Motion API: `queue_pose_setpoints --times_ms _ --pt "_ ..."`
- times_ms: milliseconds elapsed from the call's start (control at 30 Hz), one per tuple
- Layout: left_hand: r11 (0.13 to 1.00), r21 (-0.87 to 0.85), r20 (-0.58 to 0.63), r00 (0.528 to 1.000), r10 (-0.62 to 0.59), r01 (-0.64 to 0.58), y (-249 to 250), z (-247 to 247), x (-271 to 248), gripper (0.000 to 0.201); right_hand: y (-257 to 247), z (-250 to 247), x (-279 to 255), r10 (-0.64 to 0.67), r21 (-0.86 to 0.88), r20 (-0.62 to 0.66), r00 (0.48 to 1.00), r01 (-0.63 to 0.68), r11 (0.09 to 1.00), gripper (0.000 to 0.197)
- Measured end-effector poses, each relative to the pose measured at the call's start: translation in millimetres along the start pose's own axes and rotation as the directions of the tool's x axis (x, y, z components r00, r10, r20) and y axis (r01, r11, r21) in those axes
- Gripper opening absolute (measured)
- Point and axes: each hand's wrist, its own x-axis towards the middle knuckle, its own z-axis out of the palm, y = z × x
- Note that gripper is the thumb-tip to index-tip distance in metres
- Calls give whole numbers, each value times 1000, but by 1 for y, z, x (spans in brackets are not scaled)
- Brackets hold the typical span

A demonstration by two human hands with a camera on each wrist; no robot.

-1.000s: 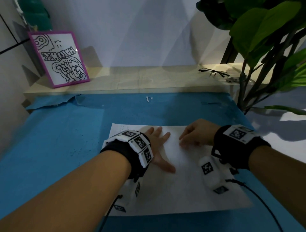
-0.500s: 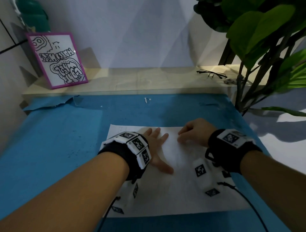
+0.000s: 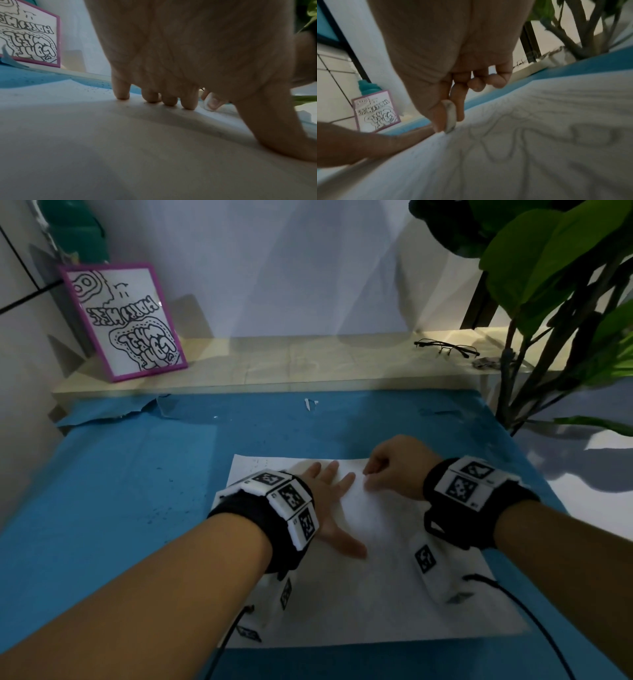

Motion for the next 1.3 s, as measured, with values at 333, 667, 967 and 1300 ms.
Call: queue_pose_setpoints --times_ms 333,667,967,1300 --pt "1000 -13 -24 1000 18 -18 -3 2 1 114 -11 6 1 -51 -34 89 995 55 998 8" --pt "1000 -6 -5 1000 3 -3 1 -1 -2 115 1 8 -5 26 87 9 1000 -27 996 8" --pt "1000 -9 -1 1000 0 0 -1 0 -1 117 15 7 -11 110 133 -63 992 -101 986 10" --pt "993 52 -55 992 111 -108 19 9 -18 97 48 32 -38 525 989 -76 848 -5 151 13"
